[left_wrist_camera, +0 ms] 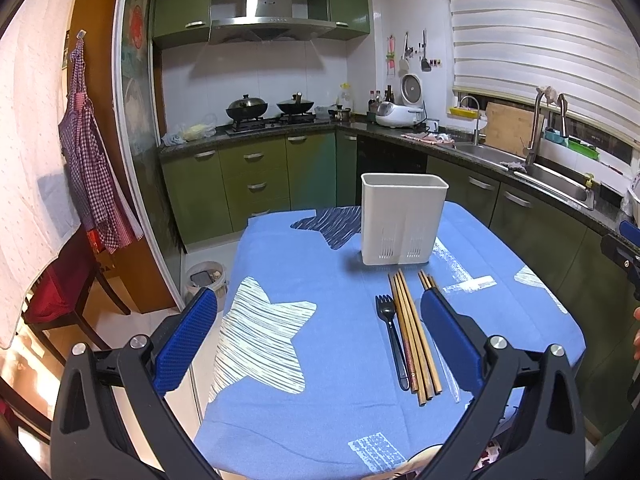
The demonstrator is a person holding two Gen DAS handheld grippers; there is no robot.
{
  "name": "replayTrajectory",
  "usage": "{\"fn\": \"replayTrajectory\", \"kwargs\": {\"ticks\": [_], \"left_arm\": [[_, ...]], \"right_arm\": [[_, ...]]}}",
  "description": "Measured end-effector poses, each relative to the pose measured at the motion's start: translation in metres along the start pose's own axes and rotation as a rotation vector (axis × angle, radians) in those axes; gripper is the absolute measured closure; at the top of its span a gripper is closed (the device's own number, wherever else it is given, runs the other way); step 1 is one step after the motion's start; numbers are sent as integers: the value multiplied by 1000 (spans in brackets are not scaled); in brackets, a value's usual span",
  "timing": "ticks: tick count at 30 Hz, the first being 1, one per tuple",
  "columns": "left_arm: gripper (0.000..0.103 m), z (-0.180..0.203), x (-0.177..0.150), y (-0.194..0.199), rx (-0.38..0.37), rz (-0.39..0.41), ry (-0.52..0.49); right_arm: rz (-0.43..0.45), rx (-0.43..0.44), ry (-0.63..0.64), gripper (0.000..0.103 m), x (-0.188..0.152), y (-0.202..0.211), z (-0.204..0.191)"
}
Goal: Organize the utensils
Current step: 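Grasp the black fork handle with the left gripper while the right gripper approaches the clear spoon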
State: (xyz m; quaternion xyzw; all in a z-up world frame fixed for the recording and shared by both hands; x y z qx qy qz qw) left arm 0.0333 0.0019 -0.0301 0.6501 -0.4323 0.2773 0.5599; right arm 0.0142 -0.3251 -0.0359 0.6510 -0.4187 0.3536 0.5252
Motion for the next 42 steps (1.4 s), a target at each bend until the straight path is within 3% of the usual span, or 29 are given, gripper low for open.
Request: {"fn": "replayTrajectory", "kwargs": {"ticks": [8, 19, 20, 24, 27, 30, 34, 36, 42], "left_arm": [[6, 4, 4, -46, -47, -92, 14], [6, 51, -6, -169, -216, -452, -38], [7, 54, -8, -175, -226, -475, -39], [31, 71, -15, -199, -264, -566, -58], [35, 79, -17, -203, -262, -592, -77], [44, 85, -17, -208, -263, -611, -73], [50, 90, -17, -216, -244, -634, -73], [68, 92, -20, -225, -242, -664, -64], [70, 98, -25, -238, -249, -693, -48]], "right_arm": [[-101, -31, 23, 4, -4, -48, 4], [-415, -71, 85, 4, -24, -170, 7], [-435, -63, 80, 4, -26, -175, 7], [-553, -48, -11, 4, -29, -197, 21], [-610, -39, -52, 5, -32, -206, 29], [-627, -34, -48, 8, -34, -213, 29], [-635, -24, -28, 10, -34, -215, 22], [-632, -21, -17, 13, -32, -212, 19], [-626, -19, 10, 14, -32, -212, 16]]}}
Point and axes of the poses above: each gripper's, at about its wrist camera, not at the fingertips, and y roughly against the way its jaws point, z to its right, x to its top, the point moved 3 cm from there along -y, roughly the way its jaws point, and after that the axes turned 12 degrees about -y, right-handed, at the moved point
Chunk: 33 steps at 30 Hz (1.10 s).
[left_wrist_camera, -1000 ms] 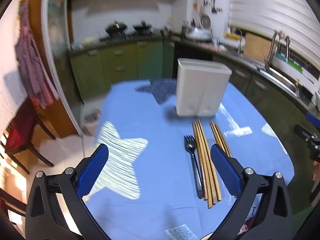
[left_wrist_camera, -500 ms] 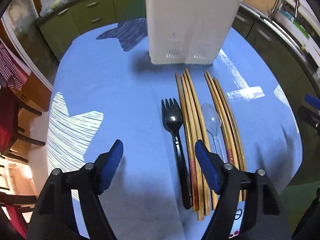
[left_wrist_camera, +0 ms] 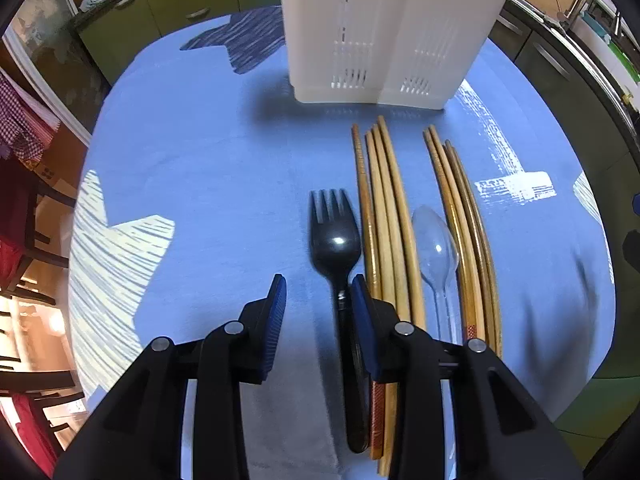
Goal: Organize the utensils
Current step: 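Grasp the black fork handle with the left gripper while the right gripper approaches the clear spoon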
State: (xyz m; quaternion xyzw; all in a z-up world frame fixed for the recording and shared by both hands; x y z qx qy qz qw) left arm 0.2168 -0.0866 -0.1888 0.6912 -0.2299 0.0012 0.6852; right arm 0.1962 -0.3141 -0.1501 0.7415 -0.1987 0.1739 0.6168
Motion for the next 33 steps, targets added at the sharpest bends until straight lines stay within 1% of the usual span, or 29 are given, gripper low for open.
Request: {"fn": "replayTrajectory", "kwargs": {"ticks": [4, 5, 7, 8, 11, 14, 16, 18, 22, 24, 26, 27, 29, 30, 32, 33], "left_arm": [[73, 7, 3, -2, -3, -1, -13], [76, 9, 3, -3, 0, -1, -18], [89, 11, 5, -5, -3, -11, -20], [91, 11, 6, -6, 1, -10, -20], [93, 12, 7, -7, 3, -11, -35], [93, 7, 7, -8, 3, -8, -38], [94, 1, 6, -7, 14, -3, -32], [94, -6, 4, -4, 26, 13, -28], [94, -17, 1, 6, 34, 46, -17], [94, -23, 0, 11, 39, 64, -12], [94, -26, -2, 16, 40, 77, -13], [94, -31, -2, 17, 40, 84, -13], [94, -34, -2, 21, 42, 97, -15], [94, -34, -5, 24, 45, 107, -16], [94, -36, -5, 28, 46, 119, -17], [94, -36, -5, 30, 45, 126, -19]], "right_arm": [[5, -14, 3, 15, 1, 0, 3], [6, -16, 5, 15, 1, 1, 4], [5, -19, 8, 16, 2, 0, 5], [3, -21, 10, 17, 1, 0, 5], [-4, -19, 6, 17, 2, -1, 7], [-28, 1, -3, 18, 2, -2, 6], [-51, 21, 1, 21, 2, -2, 0], [-64, 30, 18, 21, 1, -2, -9], [-135, 73, 53, 21, -2, -12, -36], [-193, 94, 56, 22, -2, -23, -50], [-226, 91, 66, 37, -2, -31, -63], [-239, 92, 65, 41, -2, -34, -67], [-281, 114, 64, 57, -3, -40, -80], [-299, 122, 63, 59, -4, -44, -84], [-336, 124, 68, 68, -6, -51, -93], [-352, 118, 71, 69, -8, -54, -97]]}}
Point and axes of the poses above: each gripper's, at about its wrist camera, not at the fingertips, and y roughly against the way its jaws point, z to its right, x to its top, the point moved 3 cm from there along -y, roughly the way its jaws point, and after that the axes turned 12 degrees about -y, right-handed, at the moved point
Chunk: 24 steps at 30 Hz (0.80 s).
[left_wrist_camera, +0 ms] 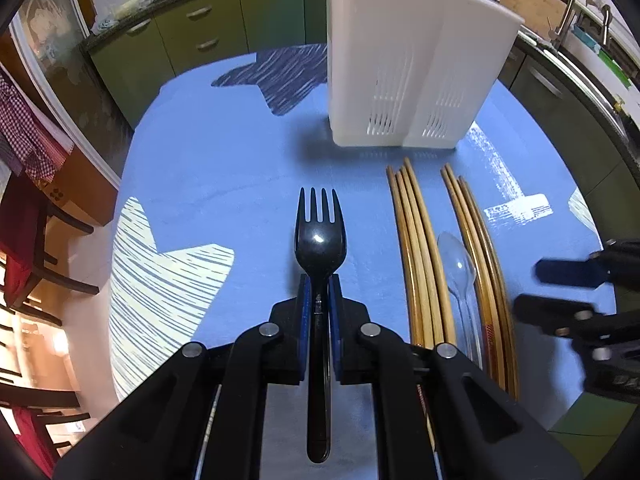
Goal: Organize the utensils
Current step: 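Grasp the black fork handle with the left gripper while the right gripper approaches the clear spoon, then lift the black fork with the left gripper while the right gripper grasps the clear plastic spoon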
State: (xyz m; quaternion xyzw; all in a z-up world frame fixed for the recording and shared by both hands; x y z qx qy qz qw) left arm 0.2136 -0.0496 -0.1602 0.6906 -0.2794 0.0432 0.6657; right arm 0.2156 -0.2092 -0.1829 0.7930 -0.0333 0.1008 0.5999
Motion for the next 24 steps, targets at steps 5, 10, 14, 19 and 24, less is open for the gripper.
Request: {"fn": "replayTrajectory", "kwargs": {"ticks": [5, 10, 14, 19, 24], "left_arm": [[94, -2, -1, 7, 0, 21, -5], [94, -3, -3, 11, 2, 34, -10], [94, -4, -4, 14, 1, 44, -12], [94, -5, -4, 16, -3, 52, -14], [94, -6, -4, 19, -6, 61, -13]], "right_arm": [[-47, -43, 0, 80, 0, -16, -9], [-80, -65, -17, 87, -1, -32, -10], [-87, -91, -32, 87, 1, -40, -9], [-107, -100, -66, 87, 4, -45, -5], [-75, -162, -44, 87, 1, -45, -13]]}}
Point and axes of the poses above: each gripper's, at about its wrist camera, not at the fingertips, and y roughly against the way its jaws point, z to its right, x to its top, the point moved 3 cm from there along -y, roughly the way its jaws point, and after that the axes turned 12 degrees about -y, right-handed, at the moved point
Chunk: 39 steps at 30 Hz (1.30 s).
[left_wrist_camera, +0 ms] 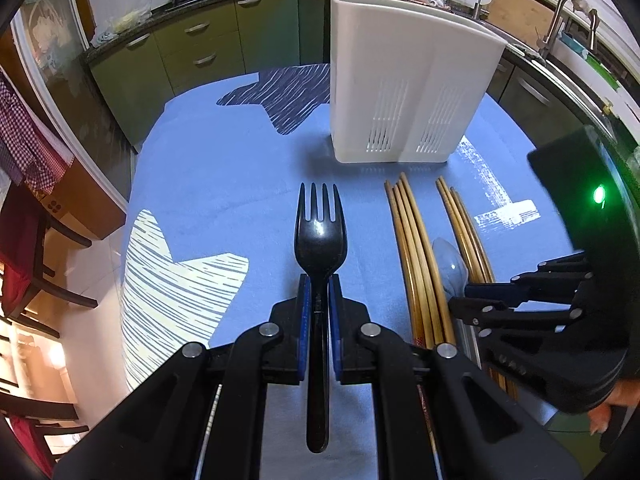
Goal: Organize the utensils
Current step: 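Lift the black fork with the left gripper while the right gripper grasps the clear plastic spoon, then lower the fork into the white caddy and open the left gripper while the right carries the spoon over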
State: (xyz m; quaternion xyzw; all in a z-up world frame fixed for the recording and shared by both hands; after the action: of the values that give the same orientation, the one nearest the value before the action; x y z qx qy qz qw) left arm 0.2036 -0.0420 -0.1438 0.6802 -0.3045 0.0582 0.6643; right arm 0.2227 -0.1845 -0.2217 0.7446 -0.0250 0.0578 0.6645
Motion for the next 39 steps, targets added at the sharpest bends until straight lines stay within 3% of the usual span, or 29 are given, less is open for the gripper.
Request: {"fn": "replayTrajectory", "kwargs": {"ticks": [2, 7, 11, 17, 23, 29, 34, 39], "left_arm": [[94, 0, 0, 1, -1, 4, 0], [94, 1, -1, 5, -2, 11, -3], [94, 3, 2, 12, -4, 27, -6], [94, 3, 21, 39, -10, 88, -7], [94, 6, 69, 90, -37, 240, -8], [94, 2, 140, 126, -23, 460, 29], [94, -1, 190, 113, -8, 583, 64], [94, 4, 217, 80, 13, 632, 70]], "right_arm": [[21, -25, 13, 91, 1, -2, -6], [45, 24, 0, 93, -2, 1, 4], [67, 123, -13, 94, -8, 17, 19], [215, 271, -21, 94, -20, 75, 45], [421, 396, -20, 94, -22, 145, 57], [554, 430, -29, 94, -22, 182, 80], [582, 438, -56, 94, -7, 188, 96], [590, 453, -85, 94, -3, 178, 115]]}}
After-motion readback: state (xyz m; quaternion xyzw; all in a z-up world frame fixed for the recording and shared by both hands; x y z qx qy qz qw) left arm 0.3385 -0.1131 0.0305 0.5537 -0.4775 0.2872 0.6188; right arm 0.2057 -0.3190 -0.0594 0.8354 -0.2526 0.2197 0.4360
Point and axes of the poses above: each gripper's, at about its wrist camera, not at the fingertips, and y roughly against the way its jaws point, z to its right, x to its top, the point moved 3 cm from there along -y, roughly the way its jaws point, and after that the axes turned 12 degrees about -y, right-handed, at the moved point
